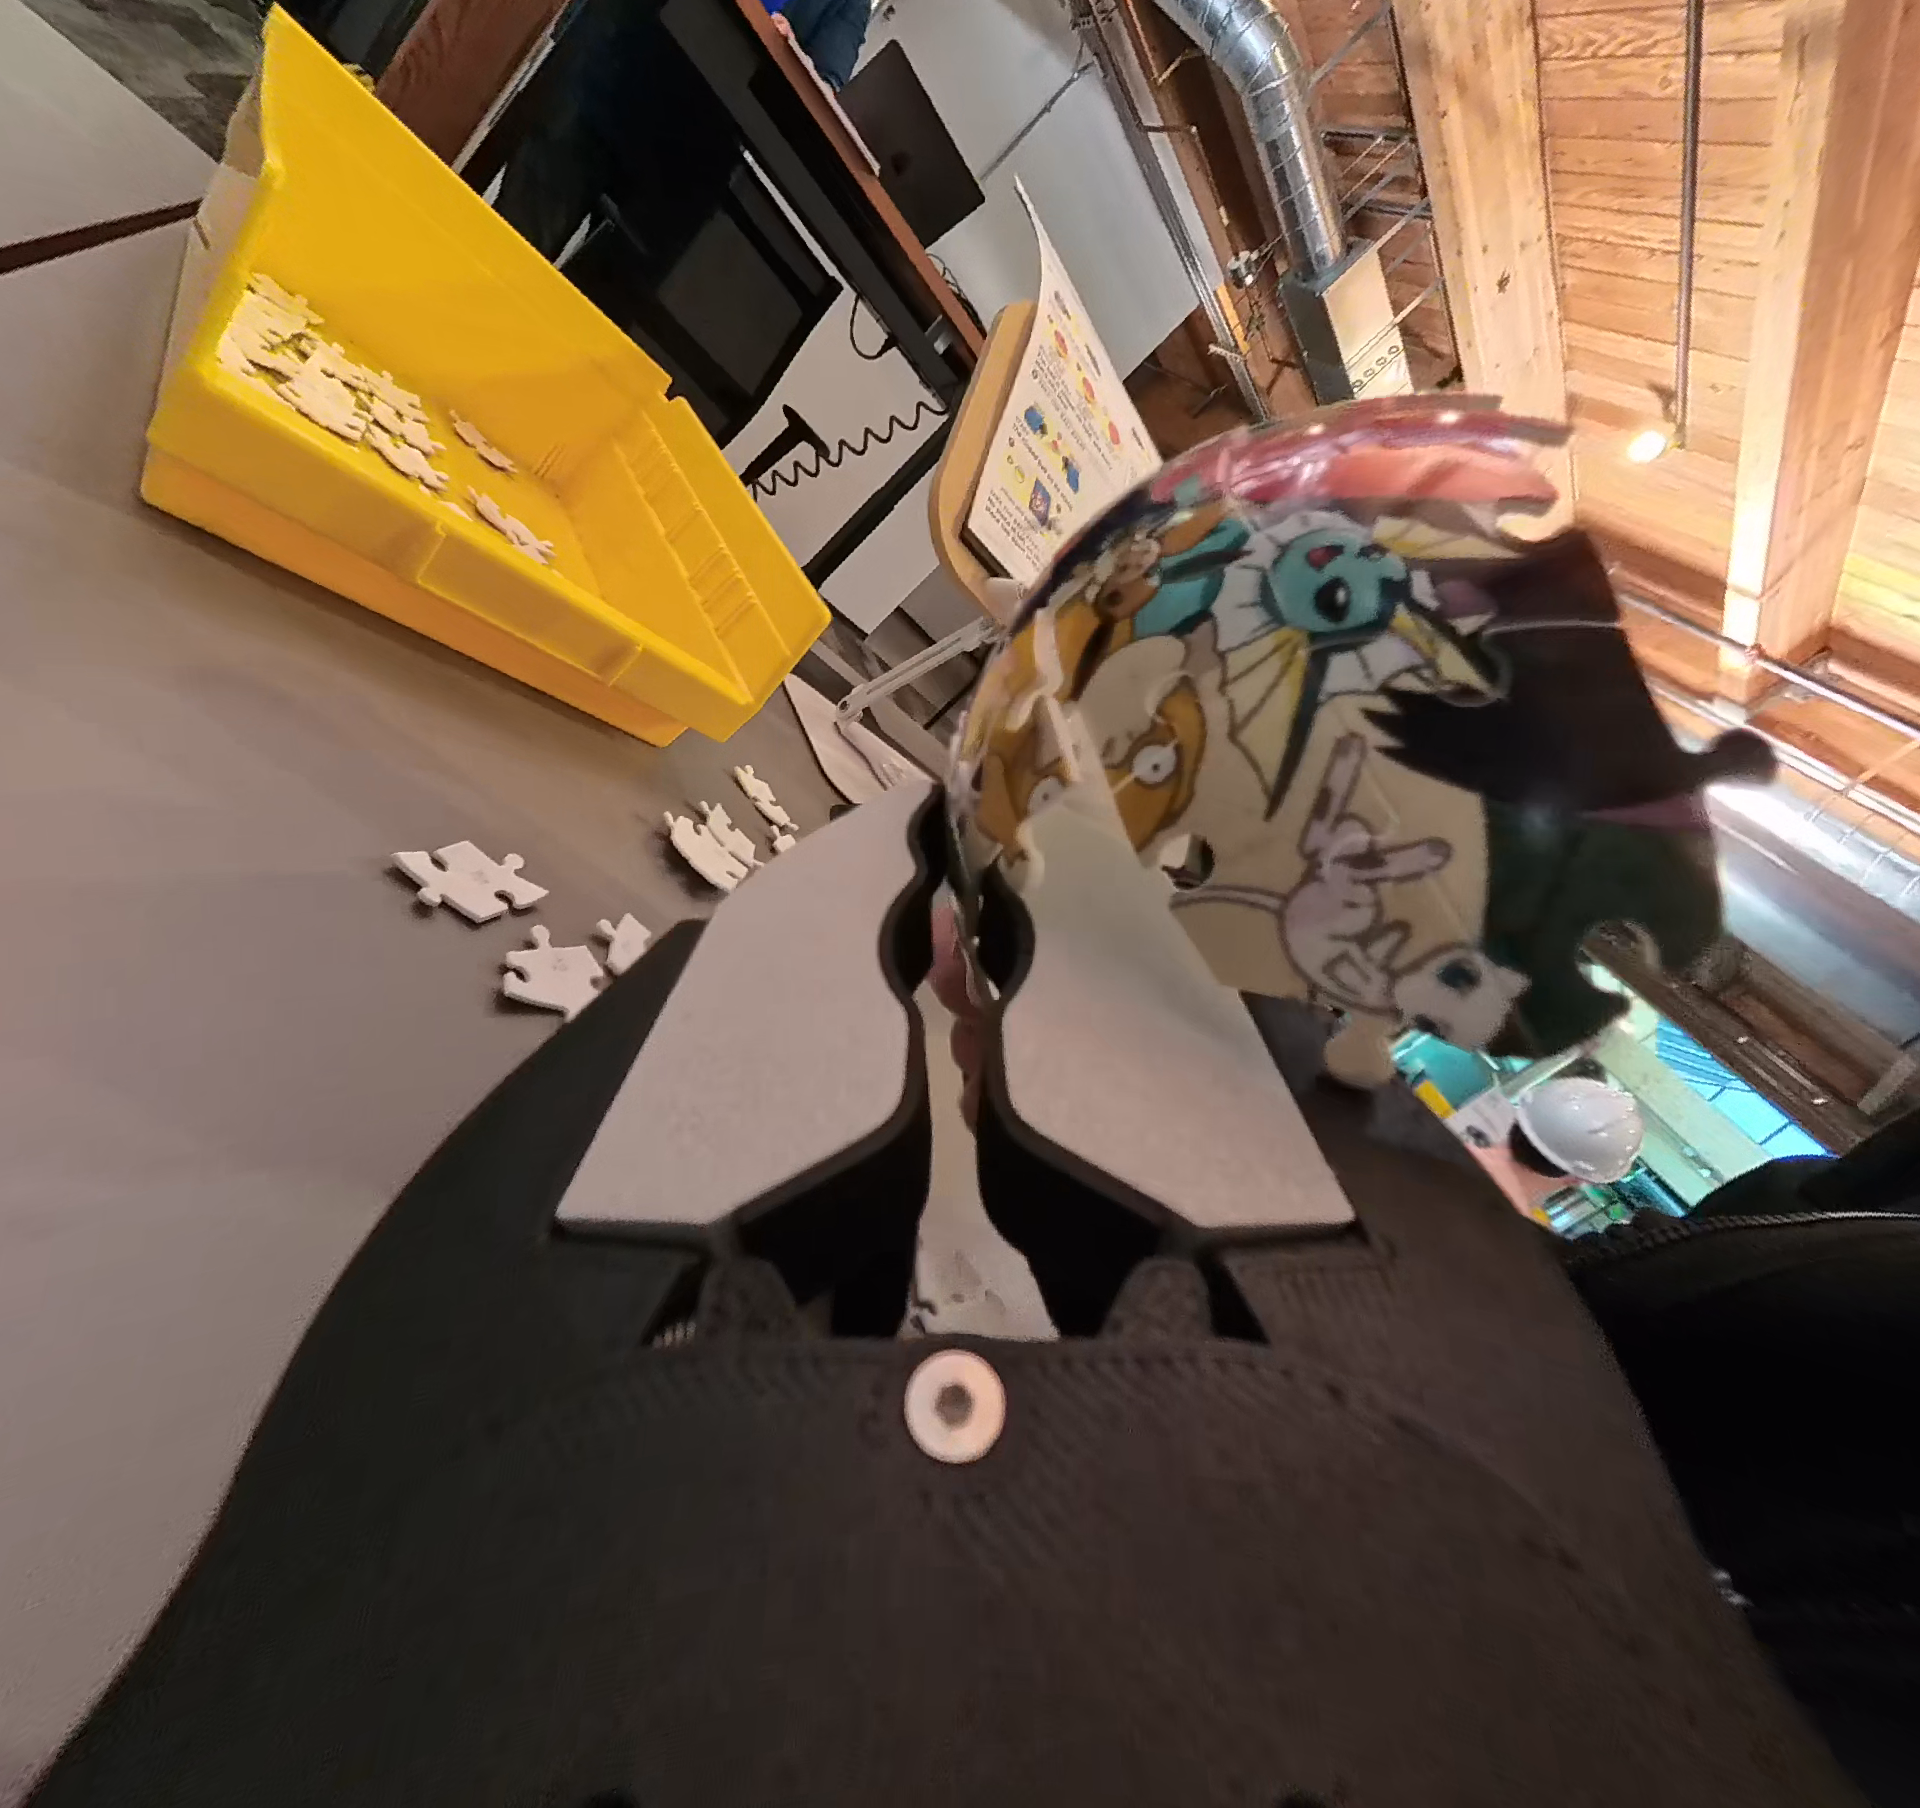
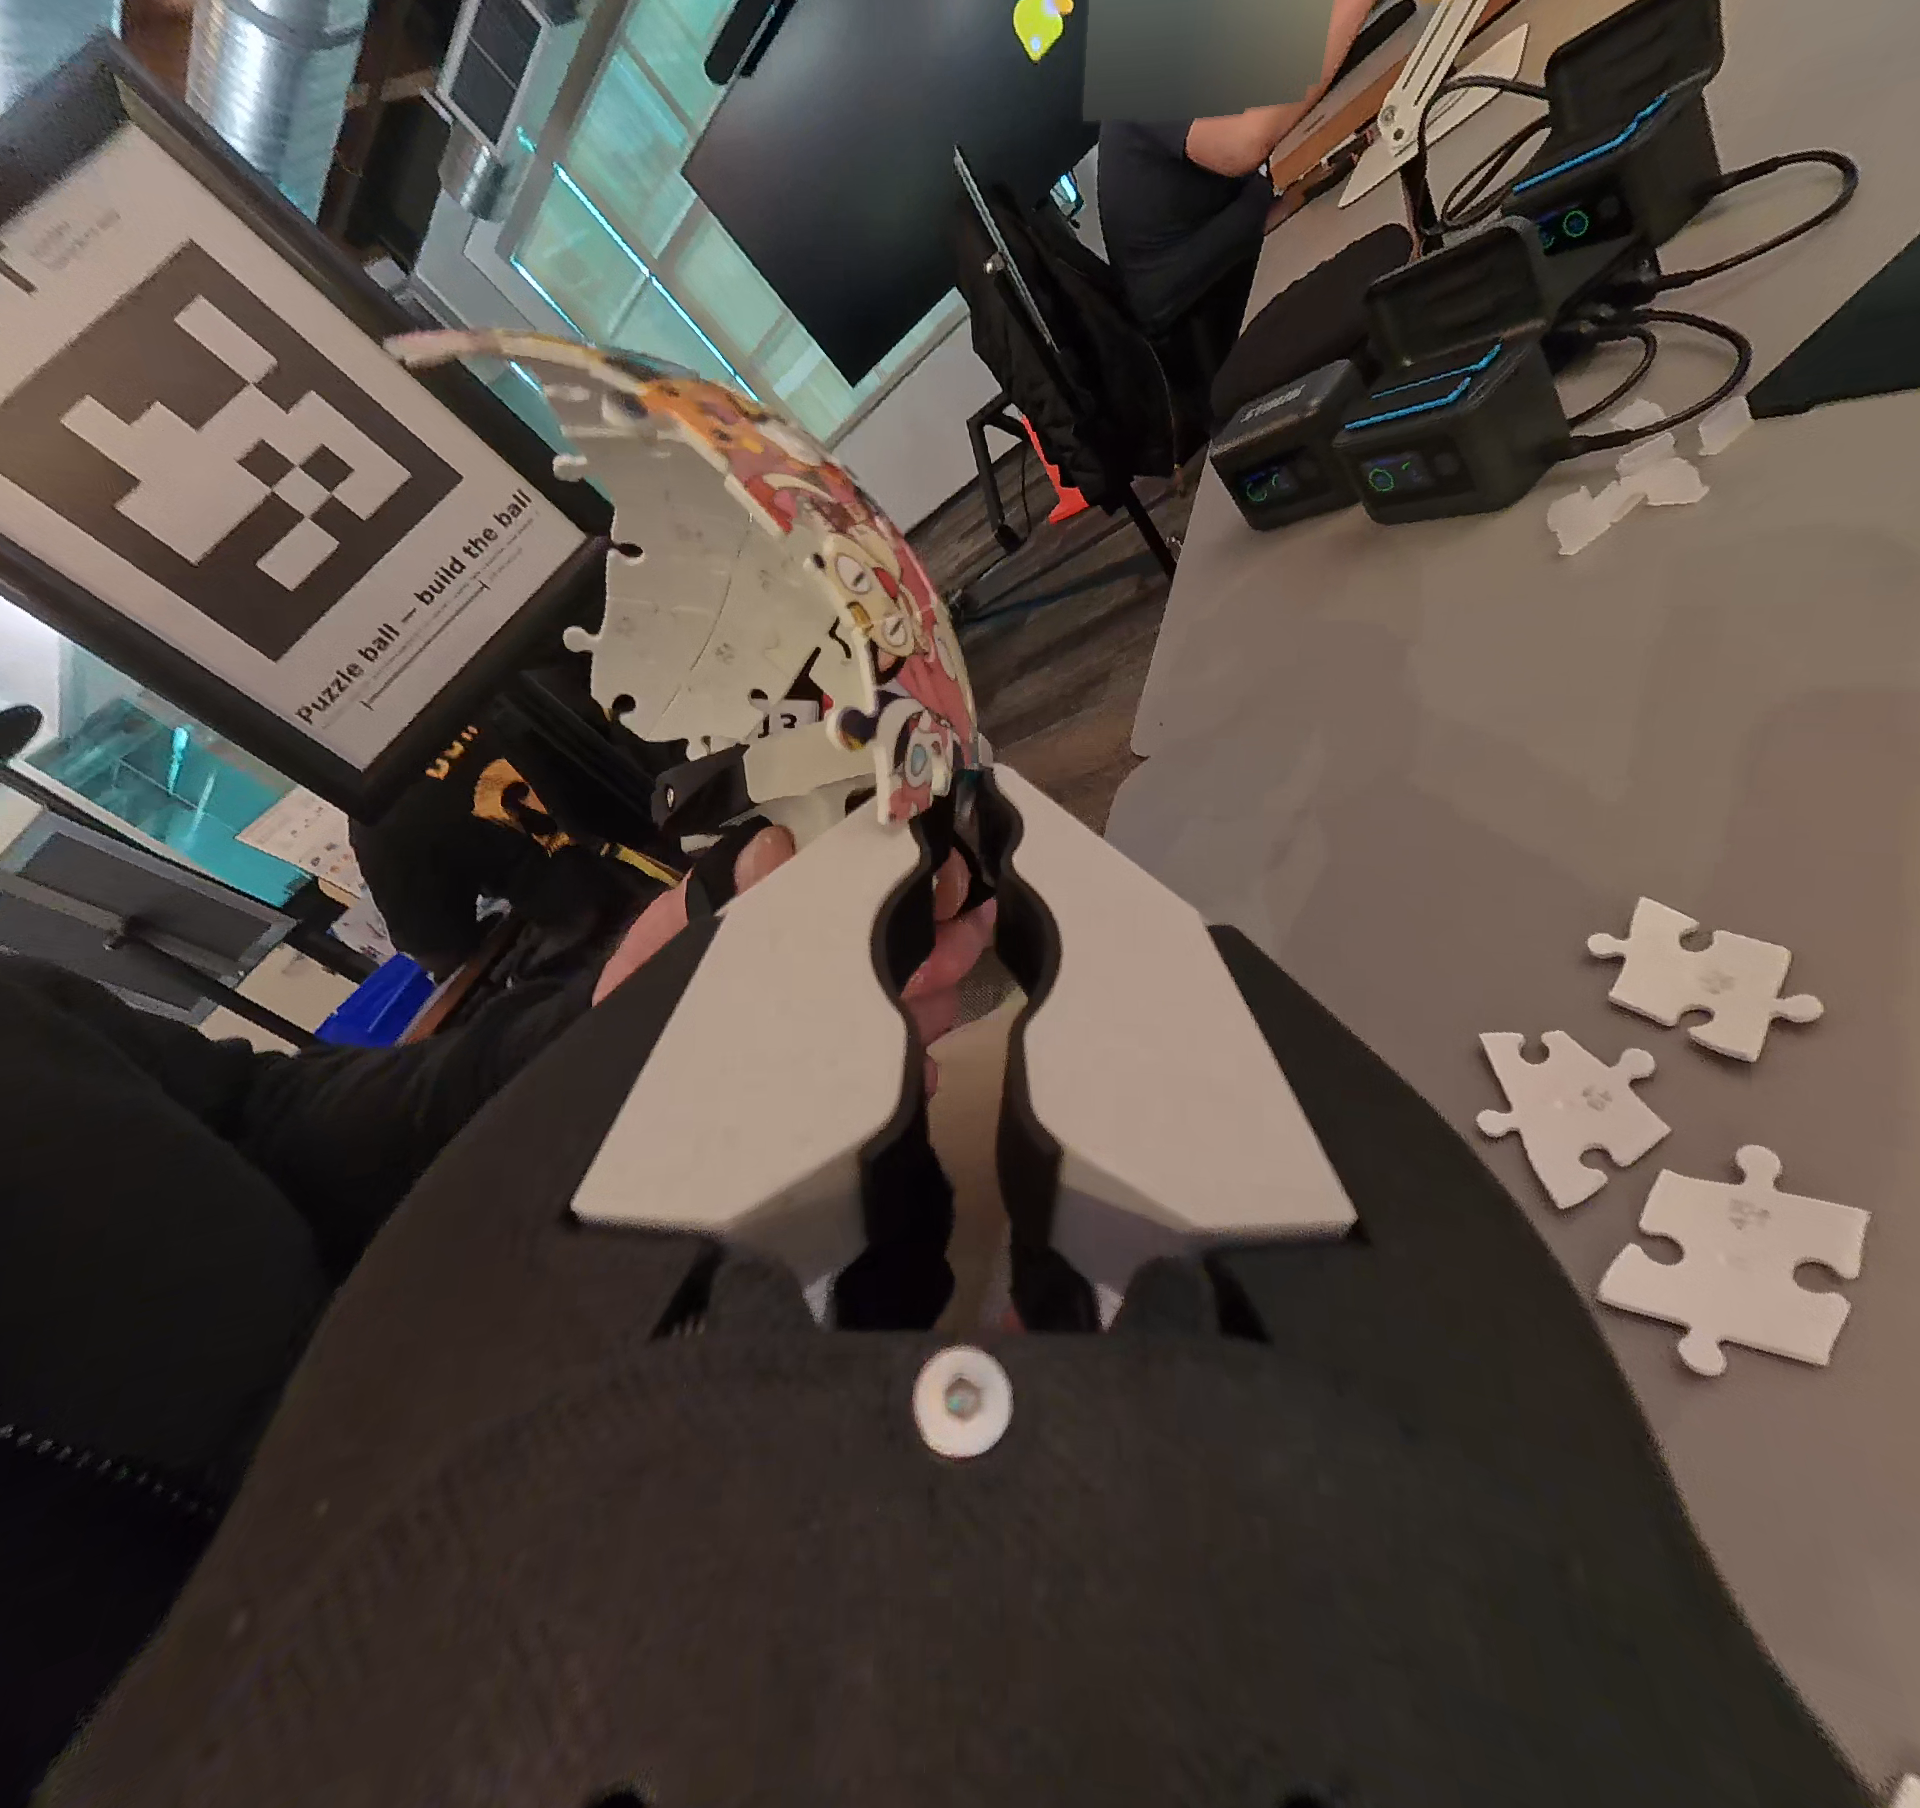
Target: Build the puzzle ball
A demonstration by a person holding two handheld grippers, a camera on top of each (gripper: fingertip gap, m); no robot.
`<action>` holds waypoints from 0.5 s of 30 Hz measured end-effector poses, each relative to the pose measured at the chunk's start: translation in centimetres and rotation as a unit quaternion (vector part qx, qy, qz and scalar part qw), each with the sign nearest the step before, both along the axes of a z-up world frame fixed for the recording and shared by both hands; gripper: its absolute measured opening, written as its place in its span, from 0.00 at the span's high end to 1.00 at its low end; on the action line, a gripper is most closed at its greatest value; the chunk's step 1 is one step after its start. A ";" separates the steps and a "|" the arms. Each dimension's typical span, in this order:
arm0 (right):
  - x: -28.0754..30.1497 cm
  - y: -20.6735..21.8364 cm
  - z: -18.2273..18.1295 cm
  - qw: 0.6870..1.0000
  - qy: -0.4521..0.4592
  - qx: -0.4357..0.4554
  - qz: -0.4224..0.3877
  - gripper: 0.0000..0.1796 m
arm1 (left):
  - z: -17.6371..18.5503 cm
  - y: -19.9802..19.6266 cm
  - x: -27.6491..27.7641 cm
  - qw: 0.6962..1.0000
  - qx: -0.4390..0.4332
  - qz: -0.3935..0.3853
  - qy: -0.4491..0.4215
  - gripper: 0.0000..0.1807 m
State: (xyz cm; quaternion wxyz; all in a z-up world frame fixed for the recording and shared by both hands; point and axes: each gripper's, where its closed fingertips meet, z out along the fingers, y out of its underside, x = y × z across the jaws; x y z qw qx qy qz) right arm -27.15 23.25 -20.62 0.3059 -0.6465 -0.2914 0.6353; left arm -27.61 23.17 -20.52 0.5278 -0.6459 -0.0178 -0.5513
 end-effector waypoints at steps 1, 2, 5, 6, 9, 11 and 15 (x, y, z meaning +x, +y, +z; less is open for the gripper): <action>0.0 0.0 0.0 1.000 -0.005 0.005 0.003 0.99 | 0.0 0.0 0.0 1.000 -0.003 0.000 -0.001 0.98; 0.0 0.0 0.1 1.000 -0.007 0.008 0.006 0.99 | 0.0 0.0 0.0 1.000 -0.002 0.002 -0.001 0.98; 0.0 -0.1 0.4 1.000 -0.008 0.016 0.007 0.99 | 0.4 0.0 0.0 1.000 0.000 0.000 -0.016 0.98; 0.0 -0.1 0.5 1.000 -0.010 0.021 0.007 0.99 | 0.5 0.0 0.0 1.000 0.002 0.001 -0.017 0.98; 0.0 -0.1 0.9 0.999 -0.009 0.033 0.003 0.99 | 0.9 -0.1 -0.1 0.999 0.001 -0.004 -0.040 0.98; 0.0 -0.1 1.1 0.999 -0.008 0.038 0.002 0.99 | 1.1 -0.1 -0.1 0.999 0.006 -0.006 -0.042 0.98; 0.2 -0.1 2.0 0.999 0.009 0.041 -0.004 0.95 | 1.4 -0.1 -0.6 0.999 0.014 0.002 -0.041 0.99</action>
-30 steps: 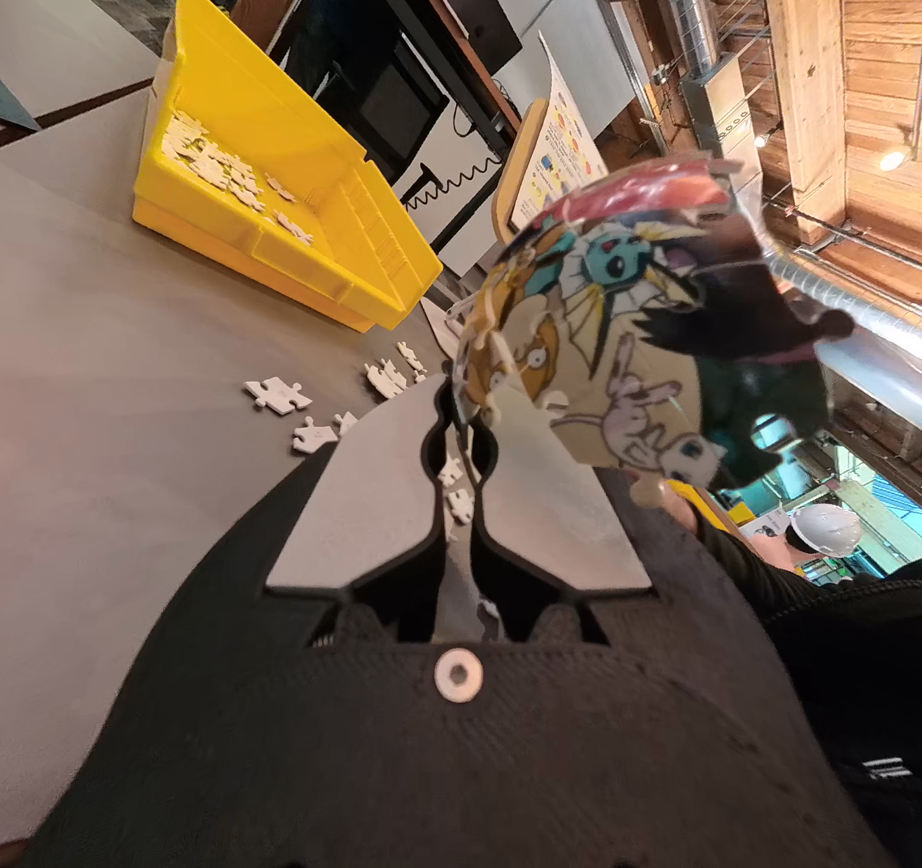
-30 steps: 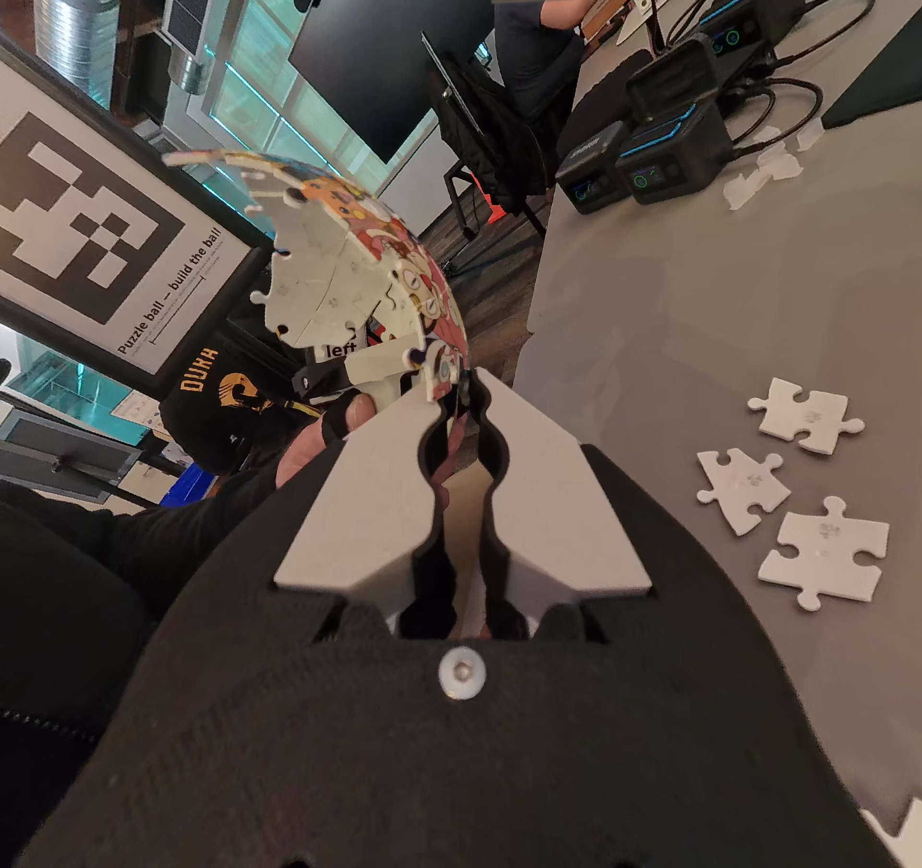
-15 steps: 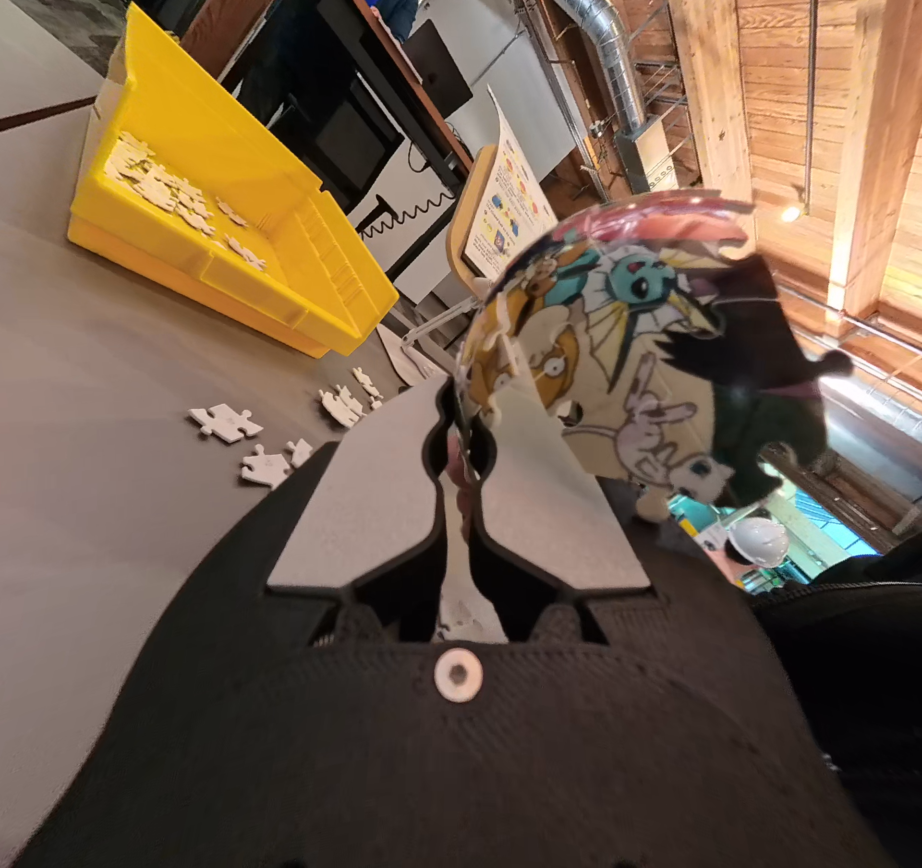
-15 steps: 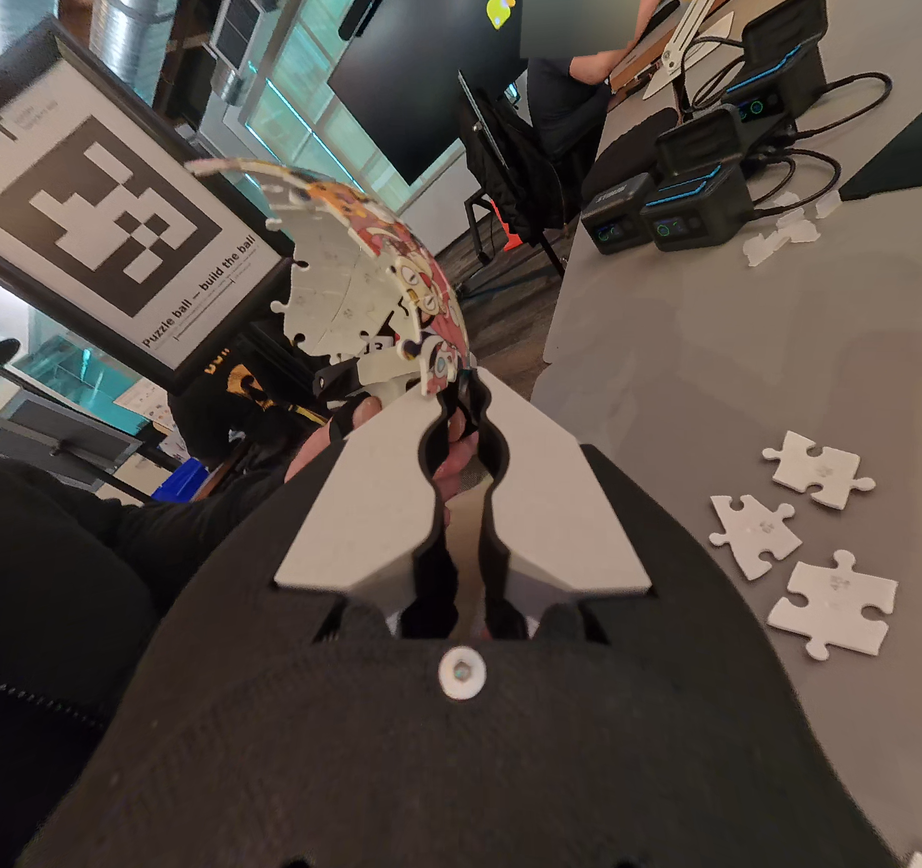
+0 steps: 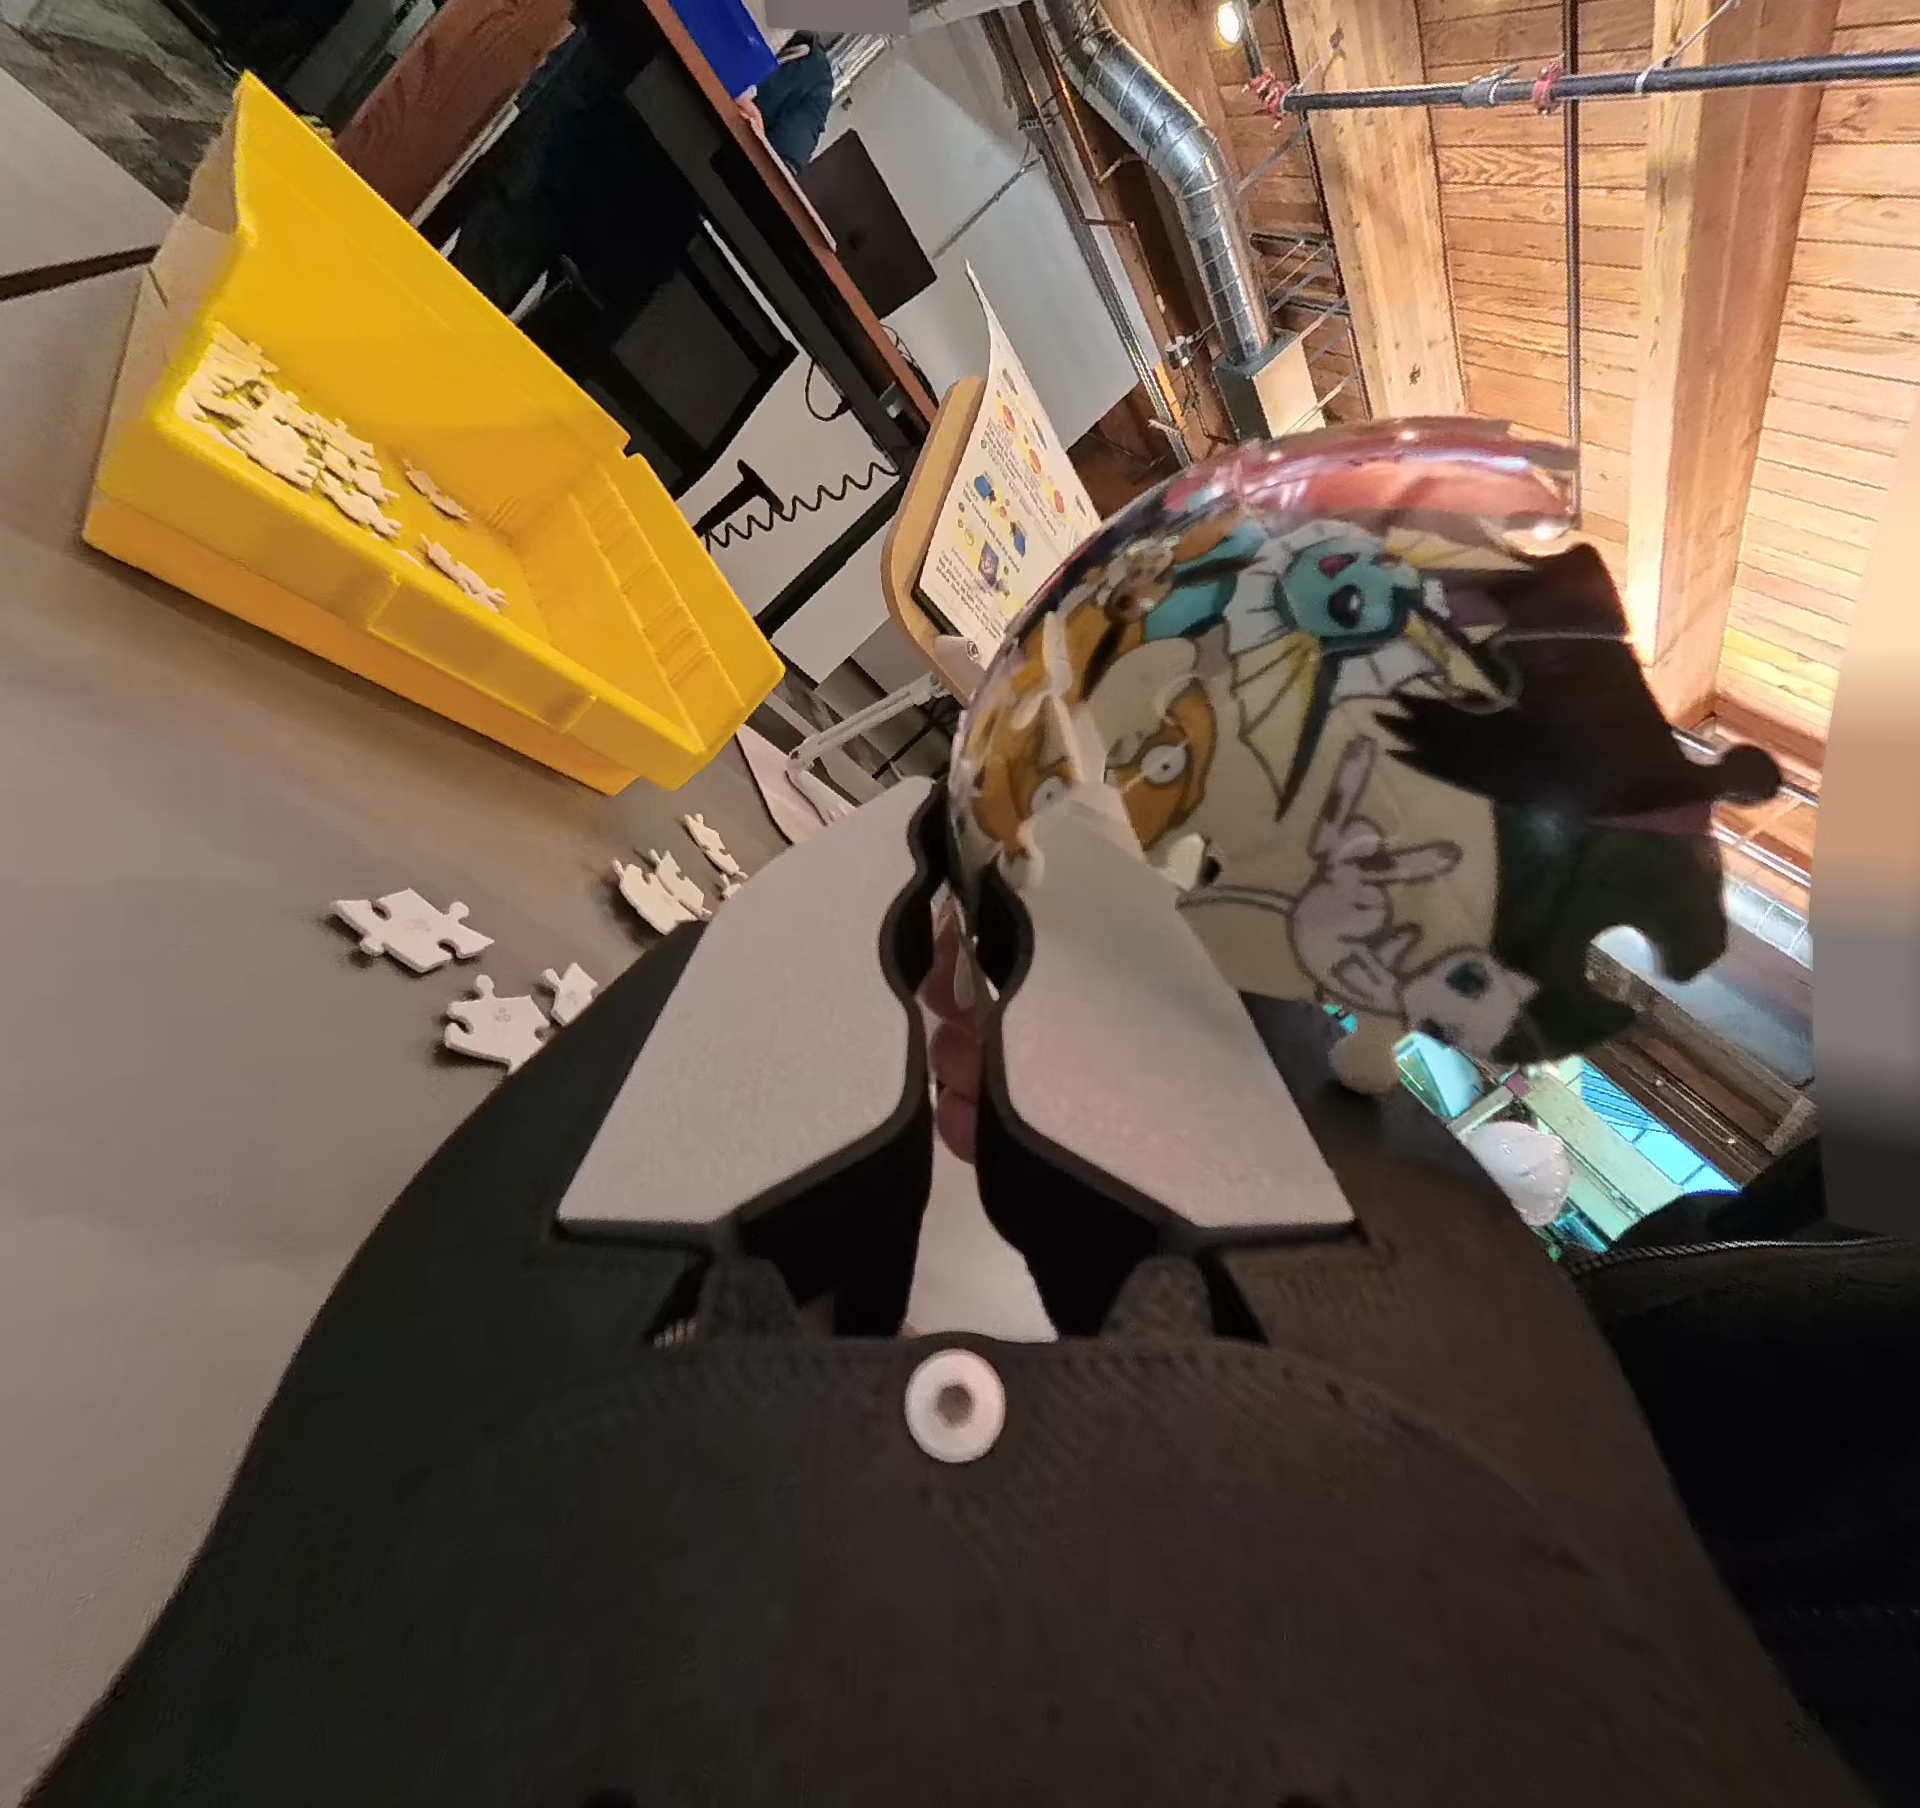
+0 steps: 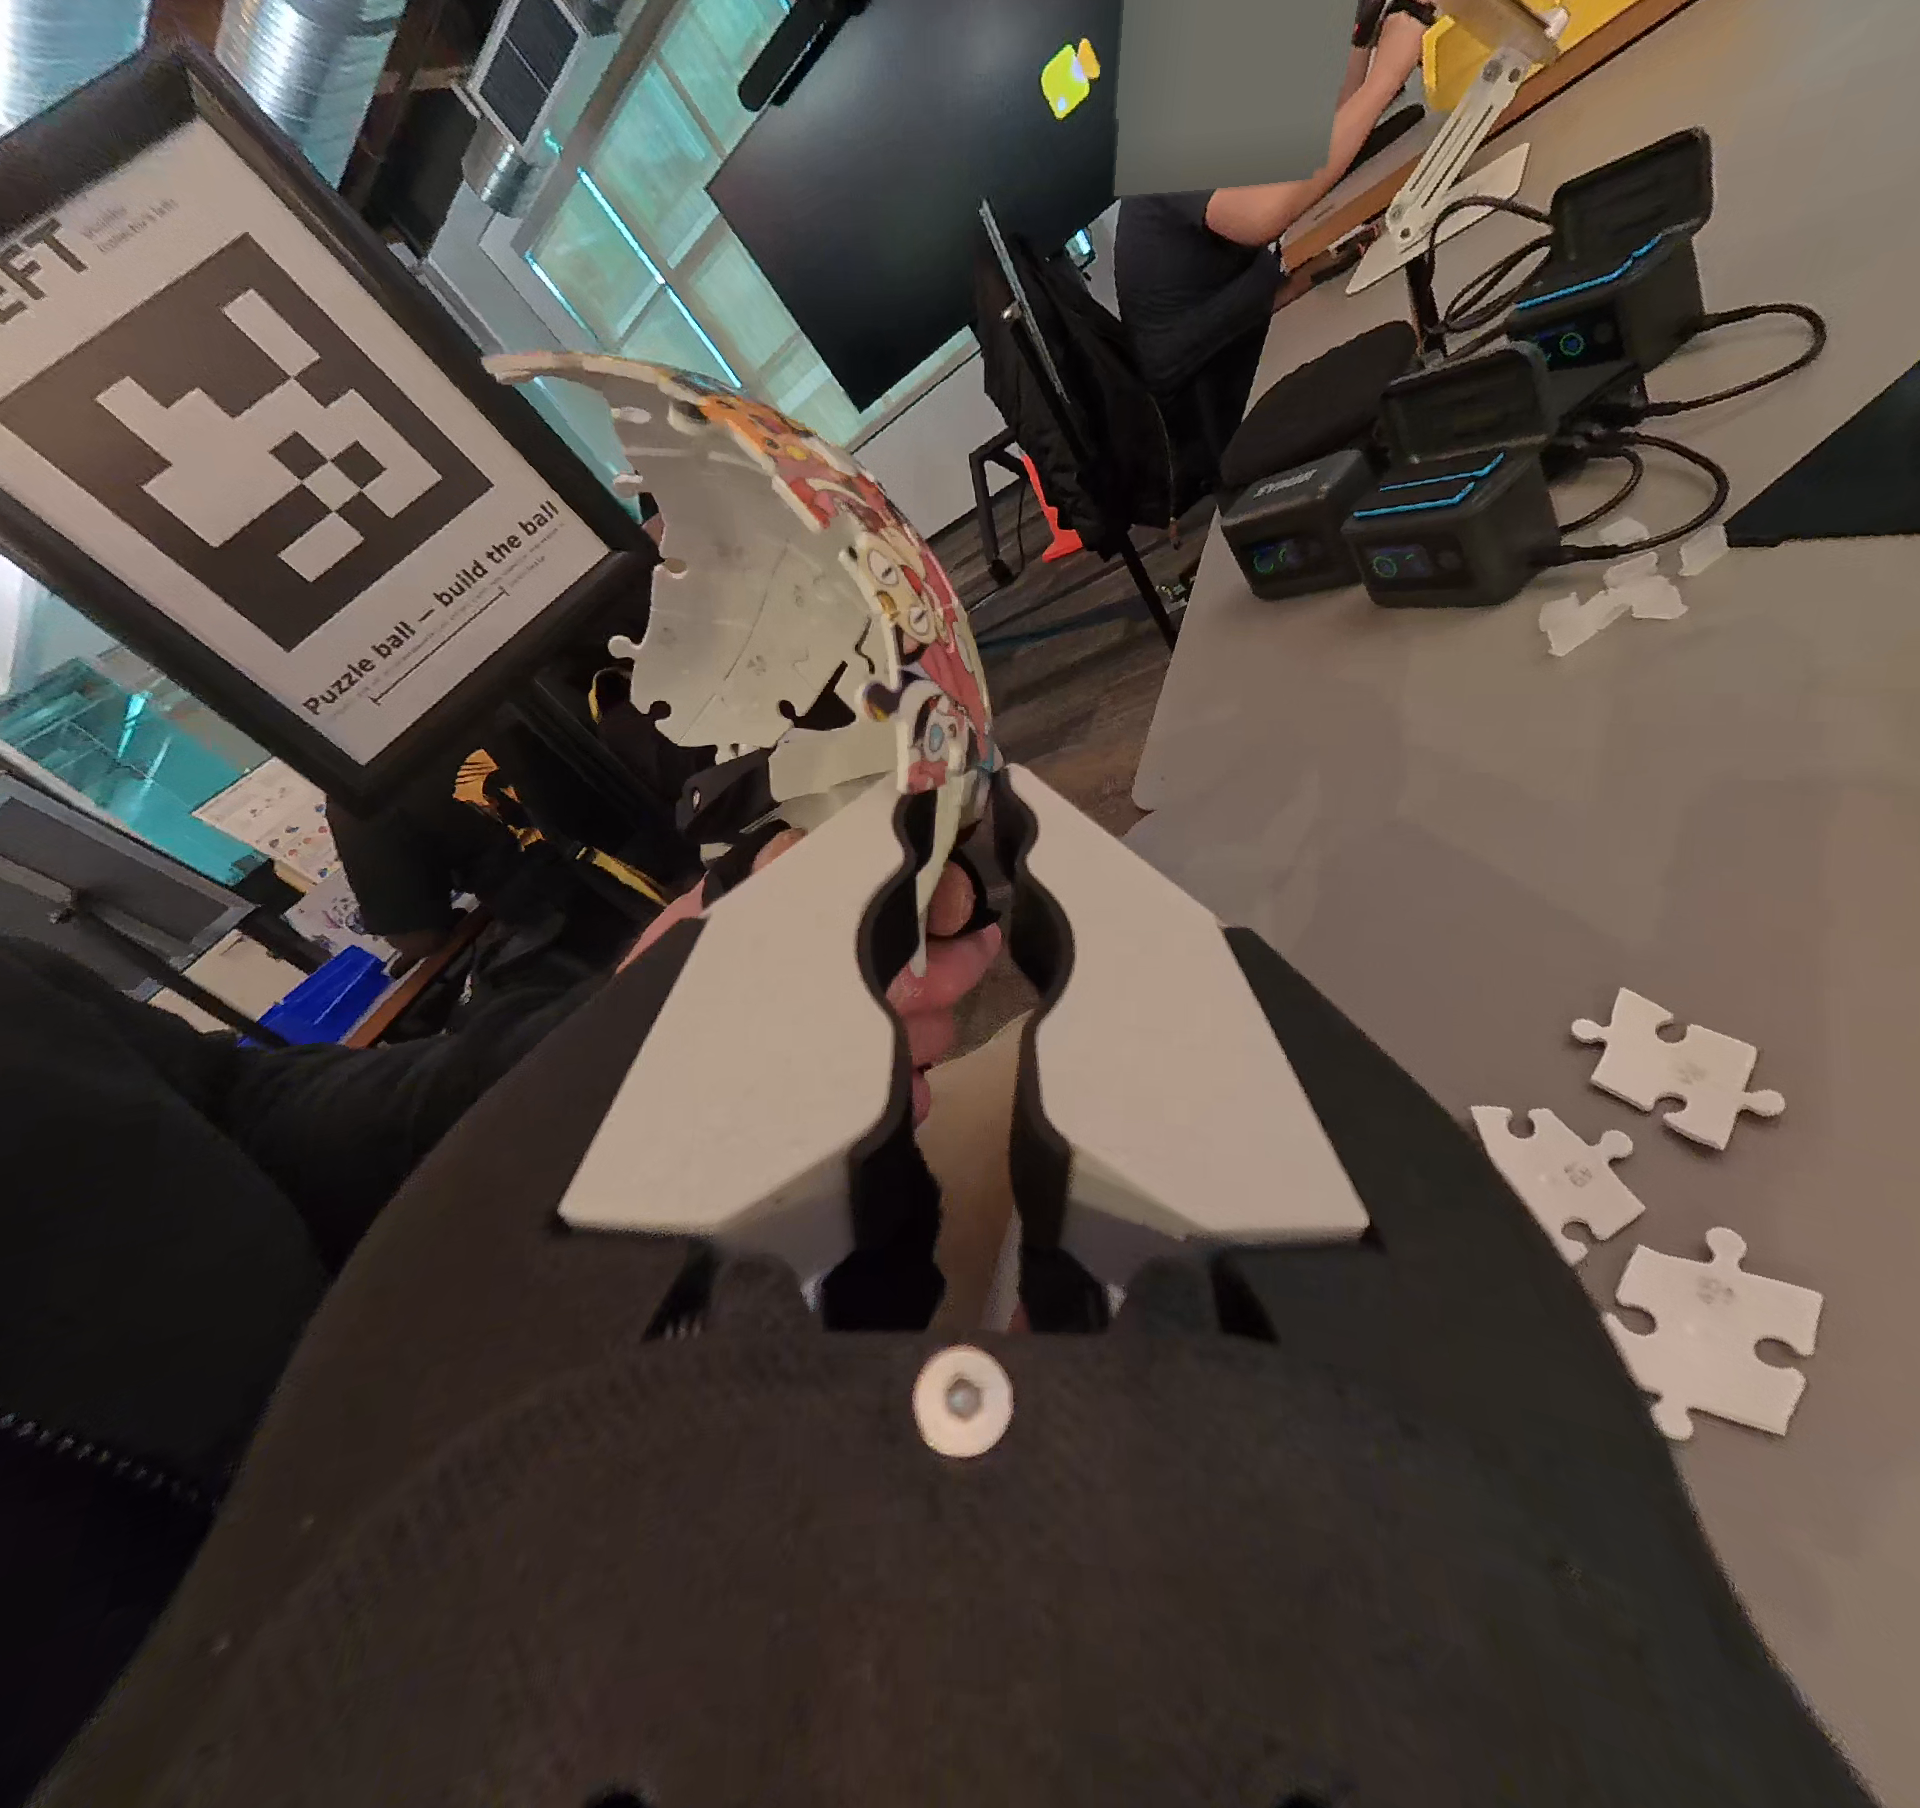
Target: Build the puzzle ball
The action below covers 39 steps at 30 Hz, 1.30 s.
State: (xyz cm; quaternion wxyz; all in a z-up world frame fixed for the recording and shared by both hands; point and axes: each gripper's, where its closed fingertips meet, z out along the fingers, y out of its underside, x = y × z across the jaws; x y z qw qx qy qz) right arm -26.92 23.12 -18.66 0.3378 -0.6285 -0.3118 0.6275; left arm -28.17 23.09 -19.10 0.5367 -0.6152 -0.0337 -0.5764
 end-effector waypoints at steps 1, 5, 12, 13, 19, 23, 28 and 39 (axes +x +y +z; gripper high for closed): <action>0.1 0.1 0.0 1.000 0.001 0.001 -0.007 0.97 | 0.1 0.0 -0.1 1.000 0.001 0.001 -0.002 0.99; 0.0 0.6 -0.1 0.999 0.005 -0.011 -0.029 1.00 | 0.1 0.0 0.1 1.000 0.002 0.002 -0.001 0.99; -0.2 0.6 -0.2 0.999 -0.003 0.001 -0.043 1.00 | 0.0 0.0 -0.1 1.000 -0.003 0.017 -0.004 0.99; -0.2 0.5 -0.3 0.999 -0.004 0.002 -0.044 1.00 | -0.1 0.0 -0.1 1.000 -0.004 0.022 -0.005 0.99; -0.1 0.4 0.2 0.999 -0.003 0.016 -0.039 1.00 | 0.4 0.0 -0.1 1.000 0.004 0.028 -0.004 0.99; -0.2 0.2 0.4 1.000 -0.007 0.008 -0.022 1.00 | 0.5 0.0 -0.3 0.999 0.010 0.035 0.005 0.99; -0.2 0.2 0.5 1.000 -0.002 -0.006 -0.023 1.00 | 0.6 0.0 -0.3 0.999 0.015 0.038 0.017 0.98; 0.2 0.6 0.1 1.000 -0.014 -0.016 -0.021 0.93 | 0.6 0.2 -1.3 0.998 0.021 0.051 0.012 0.98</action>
